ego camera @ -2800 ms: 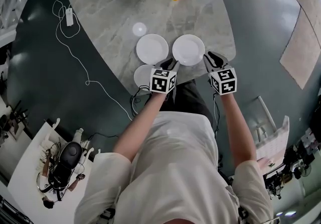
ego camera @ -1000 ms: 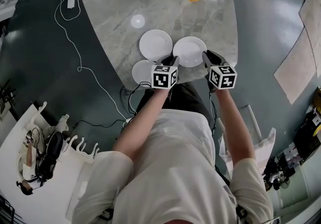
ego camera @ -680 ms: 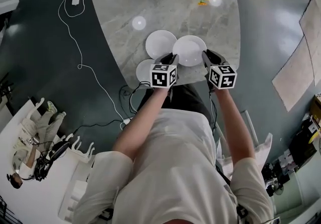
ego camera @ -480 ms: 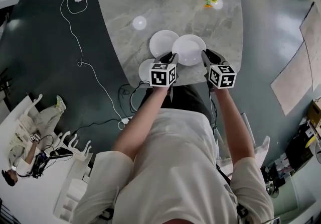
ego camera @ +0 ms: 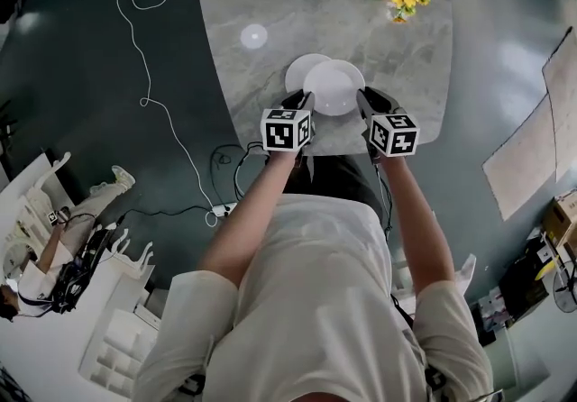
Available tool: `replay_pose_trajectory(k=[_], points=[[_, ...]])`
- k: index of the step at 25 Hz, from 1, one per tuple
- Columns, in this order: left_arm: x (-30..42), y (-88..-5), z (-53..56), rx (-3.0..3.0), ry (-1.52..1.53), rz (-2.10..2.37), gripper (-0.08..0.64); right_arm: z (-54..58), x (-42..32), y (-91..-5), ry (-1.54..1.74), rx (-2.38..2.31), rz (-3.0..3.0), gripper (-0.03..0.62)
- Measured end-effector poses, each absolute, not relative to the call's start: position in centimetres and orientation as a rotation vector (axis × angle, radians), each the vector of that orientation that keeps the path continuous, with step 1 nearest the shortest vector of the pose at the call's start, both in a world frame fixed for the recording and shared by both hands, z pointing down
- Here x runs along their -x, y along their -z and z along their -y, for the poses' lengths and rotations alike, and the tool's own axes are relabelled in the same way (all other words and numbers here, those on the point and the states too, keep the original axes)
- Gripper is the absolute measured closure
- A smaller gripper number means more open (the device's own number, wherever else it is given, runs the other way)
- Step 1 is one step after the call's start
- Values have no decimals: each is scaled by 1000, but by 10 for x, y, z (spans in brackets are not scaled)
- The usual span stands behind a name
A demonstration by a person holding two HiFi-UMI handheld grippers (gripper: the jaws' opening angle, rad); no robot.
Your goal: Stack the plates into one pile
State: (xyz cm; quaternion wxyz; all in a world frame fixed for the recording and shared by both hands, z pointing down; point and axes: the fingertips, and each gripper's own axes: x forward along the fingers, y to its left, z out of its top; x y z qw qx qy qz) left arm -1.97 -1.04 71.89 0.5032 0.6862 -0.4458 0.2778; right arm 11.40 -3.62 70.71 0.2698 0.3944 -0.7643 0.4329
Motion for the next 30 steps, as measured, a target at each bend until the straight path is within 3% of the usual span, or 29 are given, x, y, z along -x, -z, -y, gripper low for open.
replay_pose_trajectory(k=[11,30], points=[[63,-738,19,-1641,-722,1070,485,43,-70,-726,-1140,-976,2062,511],[66,-748,13,-1718,-905,975,448,40,-62,-738,-1011,-932,2018,509]])
